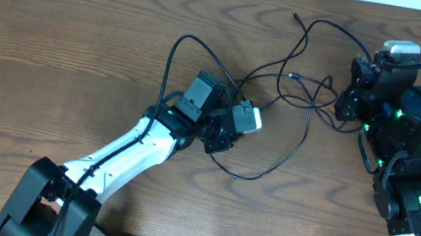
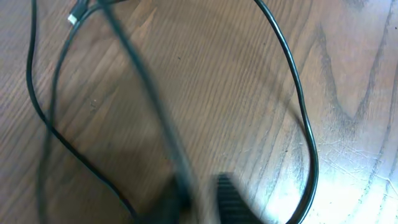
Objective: Untangle cables
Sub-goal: 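Reach the left gripper to the black cable loop and grasp it, then pull the black cable leftward with the left gripper, stretching it straight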
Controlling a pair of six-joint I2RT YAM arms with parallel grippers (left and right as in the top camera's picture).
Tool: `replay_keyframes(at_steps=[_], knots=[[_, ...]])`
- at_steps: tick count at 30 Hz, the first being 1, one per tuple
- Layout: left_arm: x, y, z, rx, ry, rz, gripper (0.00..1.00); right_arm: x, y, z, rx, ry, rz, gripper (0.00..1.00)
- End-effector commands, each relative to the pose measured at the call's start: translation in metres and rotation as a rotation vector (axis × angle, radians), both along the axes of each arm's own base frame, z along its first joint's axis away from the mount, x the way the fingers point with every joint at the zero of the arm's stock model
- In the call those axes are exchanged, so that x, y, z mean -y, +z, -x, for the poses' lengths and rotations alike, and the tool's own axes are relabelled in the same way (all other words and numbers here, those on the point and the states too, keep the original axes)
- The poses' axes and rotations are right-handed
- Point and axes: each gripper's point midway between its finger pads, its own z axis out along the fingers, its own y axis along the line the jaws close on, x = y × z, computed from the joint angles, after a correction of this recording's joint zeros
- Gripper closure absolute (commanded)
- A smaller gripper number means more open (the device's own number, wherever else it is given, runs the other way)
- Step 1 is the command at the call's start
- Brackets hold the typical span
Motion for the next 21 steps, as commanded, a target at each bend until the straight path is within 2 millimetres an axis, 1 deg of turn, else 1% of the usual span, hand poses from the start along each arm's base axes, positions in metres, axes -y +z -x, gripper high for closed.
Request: replay_keyframes(at_steps=[1,7,9,11,13,15,19,21], knots=[[0.002,0.004,-0.006,0.020,-0.003,0.000,0.92,0.000,0.004,0.000,0.005,0.001,-0.016,0.99],[0.001,0.009,-0.008,0.033,0.012,0.000,0.92,0.000,0.004,0.000,0.003,0.001,-0.015,0.99],[-0.002,0.016,-0.010,0.053,0.025,-0.001,0.92,0.000,0.002,-0.001,-0.002,0.001,-0.014,0.99],[-0.004,0.028,-0.010,0.084,0.037,0.003,0.92,0.001,-0.001,-0.002,-0.011,-0.007,-0.009,0.99],[-0.013,0.046,-0.016,0.138,0.091,-0.005,0.92,0.004,-0.006,-0.003,-0.028,-0.020,-0.002,0.99],[-0.027,0.067,-0.025,0.199,0.198,-0.011,0.93,0.009,-0.013,-0.004,-0.053,-0.034,0.004,0.99],[-0.068,0.120,-0.040,0.390,0.413,-0.054,0.93,0.022,-0.023,-0.007,-0.090,-0.069,0.013,0.99],[-0.094,0.147,-0.044,0.485,0.524,-0.075,0.93,0.030,-0.026,-0.007,-0.105,-0.089,0.015,0.99]])
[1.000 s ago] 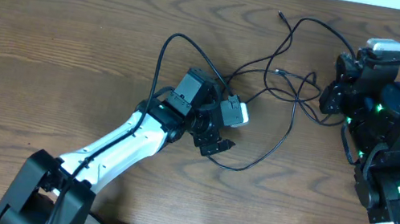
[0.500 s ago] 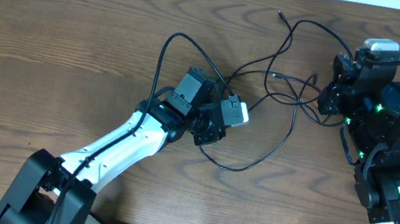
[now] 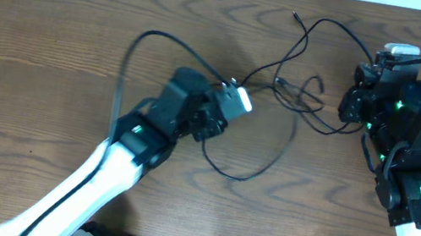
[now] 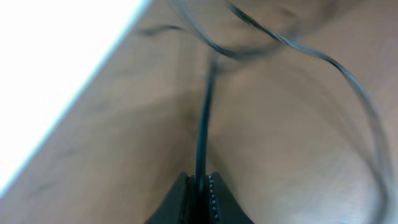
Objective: Untangle cables
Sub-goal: 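Pull the black cable leftward with the left gripper, stretching it straight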
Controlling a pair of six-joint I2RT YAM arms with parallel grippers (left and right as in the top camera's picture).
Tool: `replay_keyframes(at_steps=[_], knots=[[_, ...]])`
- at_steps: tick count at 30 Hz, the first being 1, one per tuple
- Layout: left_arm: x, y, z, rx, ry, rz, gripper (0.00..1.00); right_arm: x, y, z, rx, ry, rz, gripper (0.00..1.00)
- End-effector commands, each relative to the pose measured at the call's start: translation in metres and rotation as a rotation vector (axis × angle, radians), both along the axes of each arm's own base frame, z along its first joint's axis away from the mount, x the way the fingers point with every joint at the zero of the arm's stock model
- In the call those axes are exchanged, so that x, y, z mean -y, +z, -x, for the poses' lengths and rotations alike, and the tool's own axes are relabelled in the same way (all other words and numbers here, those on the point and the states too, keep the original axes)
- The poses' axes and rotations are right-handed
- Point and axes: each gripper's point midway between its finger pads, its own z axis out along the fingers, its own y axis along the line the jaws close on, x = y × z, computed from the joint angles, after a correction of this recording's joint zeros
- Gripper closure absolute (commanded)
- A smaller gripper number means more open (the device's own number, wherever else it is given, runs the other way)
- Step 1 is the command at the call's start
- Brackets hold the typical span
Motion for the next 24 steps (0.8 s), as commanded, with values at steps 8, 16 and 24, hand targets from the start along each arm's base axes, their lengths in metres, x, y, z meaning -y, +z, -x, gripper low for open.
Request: replay_keyframes(at_steps=[8,16,24], knots=[[-0.161,0.113,-0.019,0.361,0.652,-0.045,0.92,0.044,-0.008,-0.001,-0.045,-0.127,-0.001,0.99],[-0.243,0.129,-0.011,0.390,0.933,0.021,0.92,0.084,-0.018,0.002,-0.087,-0.221,0.029,0.99],[-0.287,0.127,-0.004,0.383,1.078,0.020,0.92,0.134,-0.024,0.011,-0.121,-0.360,0.029,0.99]])
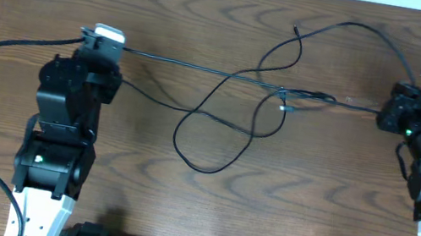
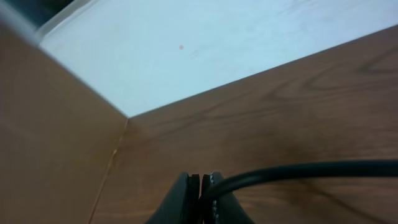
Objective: Untangle cables
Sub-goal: 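Pull the black cable leftward with the left gripper, stretching it straight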
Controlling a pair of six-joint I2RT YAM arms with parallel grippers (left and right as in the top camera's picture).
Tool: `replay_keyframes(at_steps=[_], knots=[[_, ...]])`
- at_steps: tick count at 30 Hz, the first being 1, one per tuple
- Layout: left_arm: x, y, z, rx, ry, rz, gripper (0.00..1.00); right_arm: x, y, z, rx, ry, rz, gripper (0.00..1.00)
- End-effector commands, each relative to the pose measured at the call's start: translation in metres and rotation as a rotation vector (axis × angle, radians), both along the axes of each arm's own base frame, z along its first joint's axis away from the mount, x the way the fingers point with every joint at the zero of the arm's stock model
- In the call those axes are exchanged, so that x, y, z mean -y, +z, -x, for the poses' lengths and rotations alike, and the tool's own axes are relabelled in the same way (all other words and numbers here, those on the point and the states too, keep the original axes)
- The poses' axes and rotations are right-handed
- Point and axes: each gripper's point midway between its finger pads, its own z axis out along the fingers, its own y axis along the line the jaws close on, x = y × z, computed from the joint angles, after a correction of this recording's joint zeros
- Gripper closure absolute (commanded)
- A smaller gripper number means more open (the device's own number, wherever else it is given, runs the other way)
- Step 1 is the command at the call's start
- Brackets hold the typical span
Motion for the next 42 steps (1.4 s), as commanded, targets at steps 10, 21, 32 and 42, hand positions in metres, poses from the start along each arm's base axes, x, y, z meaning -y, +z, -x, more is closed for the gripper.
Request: replay_keyframes(at_steps=[10,21,32,42], knots=[[-0.071,0.015,0.019,0.051,0.292,0.013,0.93,0.079,0.000,0.013,-0.021,-0.254,0.088,0.99],[-0.127,0.009,0.044,0.126,0.542,0.196,0.93,0.082,-0.001,0.014,-0.025,-0.264,0.086,0.99],[-0.175,0.007,0.068,0.141,0.704,0.186,0.93,0.080,-0.004,0.015,-0.039,-0.253,0.078,0.99],[-0.212,0.000,0.097,0.147,0.855,0.200,0.93,0.095,-0.008,0.023,-0.080,-0.303,0.173,0.99]])
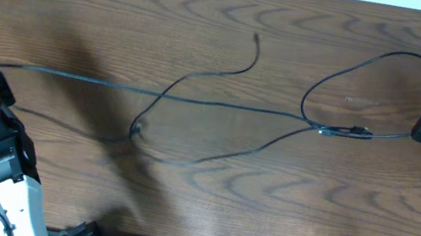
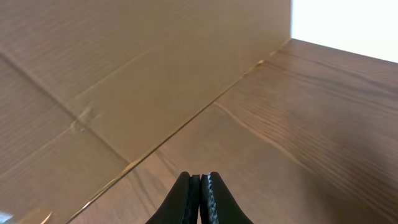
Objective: Untangle cables
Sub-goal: 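Pull the black cable leftward with the left gripper, stretching it straight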
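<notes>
Thin black cables lie across the wooden table (image 1: 176, 224). One cable (image 1: 196, 99) runs nearly straight from my left gripper to my right gripper. A slacker cable (image 1: 201, 73) starts at a free tip (image 1: 258, 37), bends low at the left middle and rises to a connector (image 1: 344, 130). Another loop (image 1: 392, 56) arcs at the back right. In the left wrist view my left gripper (image 2: 200, 180) is shut, with a thin dark strip pinched between its fingers. The right gripper's fingers are too small to make out, but the cable ends in them.
A brown cardboard wall (image 2: 93, 74) stands along the table's left side, close in front of the left gripper. A white strip borders the table's far edge. The left arm's shadow (image 1: 89, 72) falls on the left half of the table.
My left gripper has gone from the back left-centre to the far left edge, nearer the front. The right gripper sits further right. The crossing loops in the middle have opened into longer, flatter runs.
Both grippers were close together at the table's middle, with the cables bunched between them. The left gripper was then shut on a cable slightly further left. Then the arms stood far apart with a strand taut across, and now wider still with the bundle spread out.
</notes>
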Controlling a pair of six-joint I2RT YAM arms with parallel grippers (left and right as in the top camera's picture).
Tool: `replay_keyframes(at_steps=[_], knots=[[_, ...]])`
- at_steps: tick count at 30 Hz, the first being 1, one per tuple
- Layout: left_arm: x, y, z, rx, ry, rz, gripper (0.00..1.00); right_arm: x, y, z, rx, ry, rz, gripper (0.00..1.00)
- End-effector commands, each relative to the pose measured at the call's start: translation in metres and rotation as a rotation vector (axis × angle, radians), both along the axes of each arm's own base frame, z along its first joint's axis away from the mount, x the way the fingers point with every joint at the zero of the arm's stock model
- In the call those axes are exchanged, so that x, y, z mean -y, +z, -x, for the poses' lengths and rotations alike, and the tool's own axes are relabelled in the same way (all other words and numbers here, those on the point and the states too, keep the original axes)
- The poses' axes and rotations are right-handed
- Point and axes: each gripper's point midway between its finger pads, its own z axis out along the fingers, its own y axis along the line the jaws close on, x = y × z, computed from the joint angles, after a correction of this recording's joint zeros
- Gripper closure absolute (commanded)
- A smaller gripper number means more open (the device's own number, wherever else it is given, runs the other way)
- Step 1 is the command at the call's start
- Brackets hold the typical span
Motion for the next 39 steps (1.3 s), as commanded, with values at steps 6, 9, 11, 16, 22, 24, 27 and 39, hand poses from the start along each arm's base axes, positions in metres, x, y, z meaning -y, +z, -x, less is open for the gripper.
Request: replay_keyframes(at_steps=[6,9,11,16,22,24,27,39], knots=[[-0.016,0.011,0.014,0.042,0.089,-0.006,0.92,0.056,-0.003,0.020,-0.078,-0.218,0.152,0.99],[-0.016,0.011,0.014,0.042,0.089,-0.006,0.93,0.077,-0.007,0.029,-0.103,-0.294,0.166,0.99],[-0.016,0.011,0.014,0.041,0.089,-0.006,0.93,0.089,-0.010,0.034,-0.116,-0.332,0.162,0.99],[-0.016,0.011,0.014,0.041,0.088,-0.005,0.92,0.087,-0.016,0.029,-0.080,-0.289,0.042,0.99],[-0.016,0.011,0.014,0.041,0.087,-0.005,0.93,0.088,-0.019,0.027,-0.083,-0.284,0.031,0.99],[-0.016,0.011,0.014,0.041,0.087,-0.004,0.92,0.090,-0.021,0.027,-0.090,-0.289,0.031,0.99],[-0.017,0.008,0.013,0.034,0.088,0.000,0.92,0.099,-0.025,0.033,-0.114,-0.332,0.049,0.99],[-0.033,0.011,0.021,0.058,0.193,-0.024,0.93,0.136,-0.032,0.058,-0.147,-0.462,0.038,0.99]])
